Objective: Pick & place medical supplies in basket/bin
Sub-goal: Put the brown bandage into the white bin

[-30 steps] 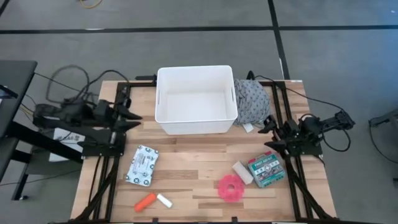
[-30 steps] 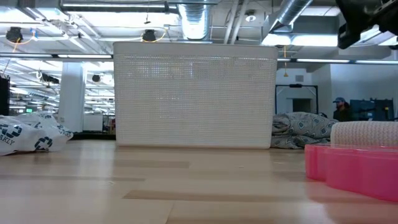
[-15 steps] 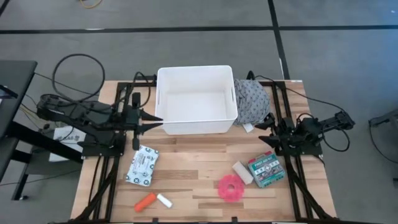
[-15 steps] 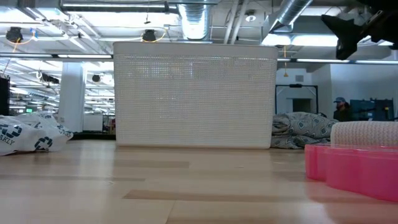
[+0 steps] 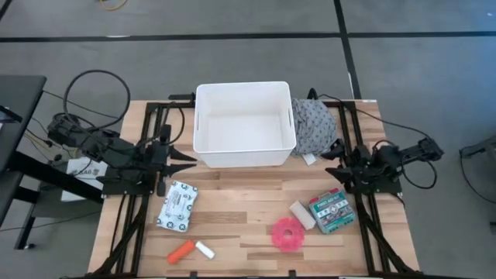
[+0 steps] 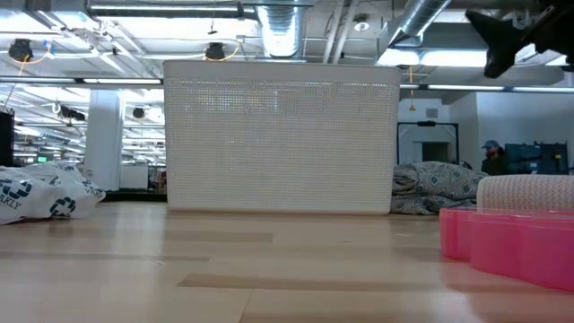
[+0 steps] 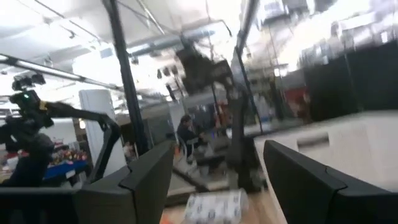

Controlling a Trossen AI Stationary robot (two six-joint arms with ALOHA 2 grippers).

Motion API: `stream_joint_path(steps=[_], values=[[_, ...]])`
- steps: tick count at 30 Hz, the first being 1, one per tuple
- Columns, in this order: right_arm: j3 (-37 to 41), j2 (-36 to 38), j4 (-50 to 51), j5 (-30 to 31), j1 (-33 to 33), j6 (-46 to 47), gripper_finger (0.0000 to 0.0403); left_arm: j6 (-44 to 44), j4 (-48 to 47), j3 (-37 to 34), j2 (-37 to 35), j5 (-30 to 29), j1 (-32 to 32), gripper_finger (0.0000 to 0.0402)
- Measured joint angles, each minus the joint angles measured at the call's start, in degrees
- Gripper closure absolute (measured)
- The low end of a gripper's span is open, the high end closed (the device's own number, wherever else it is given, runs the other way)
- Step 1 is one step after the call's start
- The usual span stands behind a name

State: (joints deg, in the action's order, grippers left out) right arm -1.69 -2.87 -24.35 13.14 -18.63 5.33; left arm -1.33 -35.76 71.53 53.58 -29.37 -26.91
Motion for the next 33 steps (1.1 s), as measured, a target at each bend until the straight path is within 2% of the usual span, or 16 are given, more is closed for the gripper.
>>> stream_joint_path(steps=[4, 9, 12, 16, 23, 26, 33], values=[[-4.4, -4.3, -2.1, -1.9, 0.0, -5.6, 0.0178, -0.5, 0.1, 0.0, 0.0, -1.3, -0.3, 0.0356], [-15.1, -13.8, 2.2, -2.8, -0.1, -4.6, 0.0202, -0.5, 0.1, 0.0, 0.0, -2.9, -0.3, 0.0356], [-22.7, -21.3, 12.0, -5.1, -0.9, -1.7, 0.0214, -1.6, 0.1, 0.0, 0.0, -3.2, -0.3, 0.0356], [-31.6, -31.3, 24.7, -4.9, -2.5, 4.3, 0.0221, -2.0, 0.1, 0.0, 0.0, -3.1, -0.3, 0.0356], [-46.0, -45.5, 47.9, -4.3, -3.9, 10.0, 0.0207, -2.8, 0.0, 0.0, 0.0, -3.0, -0.3, 0.0356], [-50.3, -49.8, 55.6, -4.3, -3.8, 12.3, 0.0195, -4.0, -1.0, 0.0, 0.0, -2.9, -0.3, 0.0356], [-55.8, -58.0, 70.1, -5.6, -3.9, 28.2, 0.0178, -9.3, -5.3, 0.0, 0.0, -2.9, -0.3, 0.0356]])
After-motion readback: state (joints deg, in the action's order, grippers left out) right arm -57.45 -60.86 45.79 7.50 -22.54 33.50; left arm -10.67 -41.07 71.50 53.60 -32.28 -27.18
